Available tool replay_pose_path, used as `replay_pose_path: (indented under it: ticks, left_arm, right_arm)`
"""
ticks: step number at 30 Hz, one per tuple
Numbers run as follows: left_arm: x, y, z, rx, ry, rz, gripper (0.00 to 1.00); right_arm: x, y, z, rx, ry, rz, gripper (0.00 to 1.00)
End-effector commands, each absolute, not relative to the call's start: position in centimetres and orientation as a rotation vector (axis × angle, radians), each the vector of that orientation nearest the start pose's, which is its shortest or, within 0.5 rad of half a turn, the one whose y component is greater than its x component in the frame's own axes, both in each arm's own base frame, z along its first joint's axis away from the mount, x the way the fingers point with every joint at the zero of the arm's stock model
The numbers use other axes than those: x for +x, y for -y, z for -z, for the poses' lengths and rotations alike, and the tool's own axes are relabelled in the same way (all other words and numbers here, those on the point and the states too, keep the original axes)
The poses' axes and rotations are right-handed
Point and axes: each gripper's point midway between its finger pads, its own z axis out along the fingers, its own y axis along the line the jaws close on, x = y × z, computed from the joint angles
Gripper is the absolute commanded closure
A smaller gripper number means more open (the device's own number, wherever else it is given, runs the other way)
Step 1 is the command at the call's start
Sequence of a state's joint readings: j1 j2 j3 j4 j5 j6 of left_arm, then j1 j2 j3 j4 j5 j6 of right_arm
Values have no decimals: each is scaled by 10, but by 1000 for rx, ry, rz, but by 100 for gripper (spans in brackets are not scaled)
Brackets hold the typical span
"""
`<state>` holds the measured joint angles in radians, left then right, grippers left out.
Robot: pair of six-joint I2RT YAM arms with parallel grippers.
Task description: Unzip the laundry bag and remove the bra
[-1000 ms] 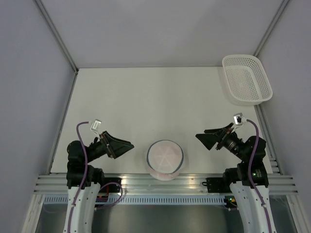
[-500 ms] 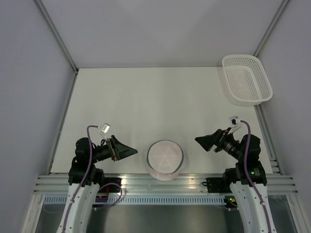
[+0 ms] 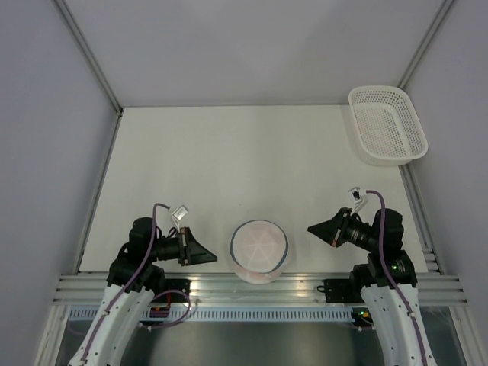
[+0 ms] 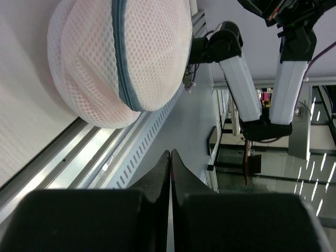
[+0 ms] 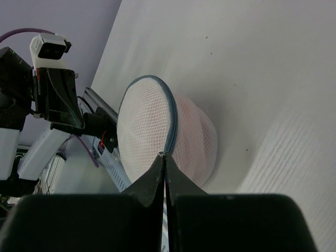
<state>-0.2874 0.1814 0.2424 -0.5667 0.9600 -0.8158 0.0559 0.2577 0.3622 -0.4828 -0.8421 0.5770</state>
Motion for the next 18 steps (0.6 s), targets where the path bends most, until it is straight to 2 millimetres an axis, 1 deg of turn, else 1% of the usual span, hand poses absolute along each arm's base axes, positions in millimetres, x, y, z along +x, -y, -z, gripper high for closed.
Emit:
replay_pose_path:
  ticks: [1, 3, 5, 6, 7, 8, 9, 11, 12, 13, 14, 17, 18]
  left_arm:
    - [53, 192, -151, 257, -2221, 1700, 98]
    - [49, 195, -156, 319, -2220, 1719, 98]
    - [53, 200, -163, 389, -2175, 1723, 98]
    - [52, 205, -160, 407, -2223, 1729, 98]
    - [55, 212, -165, 470, -2178, 1729, 98]
    - [55, 217, -162, 496, -2198, 1729, 98]
    - [55, 229, -152, 542, -2269, 1691, 98]
    - [56, 246, -143, 643, -2293, 1645, 98]
    - [57, 258, -145, 688, -2302, 1586, 98]
    - [62, 266, -128, 683, -2400, 1524, 98]
    - [72, 275, -132, 687, -2381, 1466, 98]
    - [80, 291, -123, 684, -2416, 1407, 98]
    - [87, 296, -124, 663, -2408, 1367, 98]
  right_arm:
    - [121, -162, -163, -123, -2073, -1317, 100]
    - [119, -166, -169, -158, -2050, -1348, 100]
    - [118, -169, -175, -165, -2038, -1379, 100]
    - [118, -169, -179, -180, -2023, -1382, 100]
    - [119, -170, -180, -184, -2027, -1383, 100]
    - [120, -170, -181, -186, -2031, -1383, 99]
    - [121, -170, -181, -188, -2035, -1379, 99]
    - [126, -169, -182, -182, -2046, -1356, 100]
    - [127, -168, -181, -175, -2061, -1344, 100]
    - [130, -167, -183, -168, -2074, -1331, 100]
    - [131, -165, -180, -161, -2093, -1300, 100]
    - [134, -163, -182, -161, -2107, -1275, 100]
    - [136, -163, -183, -154, -2104, -1264, 100]
